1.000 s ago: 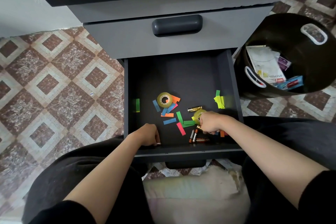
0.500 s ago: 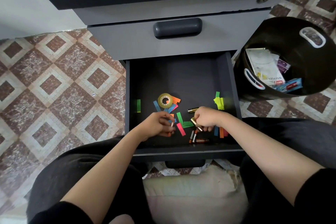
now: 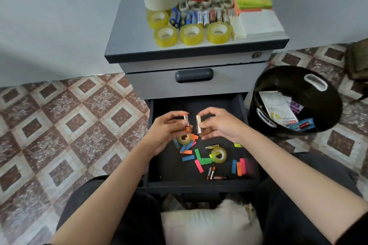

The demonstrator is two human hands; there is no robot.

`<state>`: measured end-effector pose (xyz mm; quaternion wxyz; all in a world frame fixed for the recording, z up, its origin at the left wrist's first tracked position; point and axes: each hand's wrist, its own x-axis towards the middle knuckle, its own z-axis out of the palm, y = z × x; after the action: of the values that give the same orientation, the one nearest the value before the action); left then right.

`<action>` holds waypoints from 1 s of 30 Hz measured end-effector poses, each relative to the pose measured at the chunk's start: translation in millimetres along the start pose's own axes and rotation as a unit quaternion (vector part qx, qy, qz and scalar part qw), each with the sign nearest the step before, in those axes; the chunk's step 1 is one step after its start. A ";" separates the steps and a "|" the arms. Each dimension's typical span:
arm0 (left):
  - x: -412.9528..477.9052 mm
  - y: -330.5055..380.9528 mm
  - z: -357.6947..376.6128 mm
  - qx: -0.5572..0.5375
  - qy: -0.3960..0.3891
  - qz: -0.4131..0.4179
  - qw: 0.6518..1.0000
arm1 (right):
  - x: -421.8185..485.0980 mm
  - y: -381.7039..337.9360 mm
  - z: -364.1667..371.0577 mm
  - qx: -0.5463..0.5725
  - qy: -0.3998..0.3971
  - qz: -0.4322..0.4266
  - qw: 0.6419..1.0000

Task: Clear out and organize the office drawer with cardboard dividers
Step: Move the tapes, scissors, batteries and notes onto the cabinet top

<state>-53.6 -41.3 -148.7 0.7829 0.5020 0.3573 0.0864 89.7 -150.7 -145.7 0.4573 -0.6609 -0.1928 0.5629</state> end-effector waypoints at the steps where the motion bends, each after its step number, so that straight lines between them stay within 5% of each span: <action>1: -2.5 10.0 4.8 -0.003 0.003 0.010 1.000 | -4.1 -10.2 -0.7 0.004 0.001 -0.017 1.000; 17: 0.5 178.7 27.3 0.143 0.142 0.138 0.970 | -24.6 -174.1 -21.9 -0.070 0.090 -0.206 0.972; 30: 86.1 255.9 43.1 0.374 0.188 0.147 0.896 | 35.5 -250.8 -33.3 -0.246 0.201 -0.202 0.927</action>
<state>94.2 93.1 38.0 0.4342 0.7786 0.4263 0.1535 195.9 -9.1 38.5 0.4131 -0.7990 -0.3588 0.2494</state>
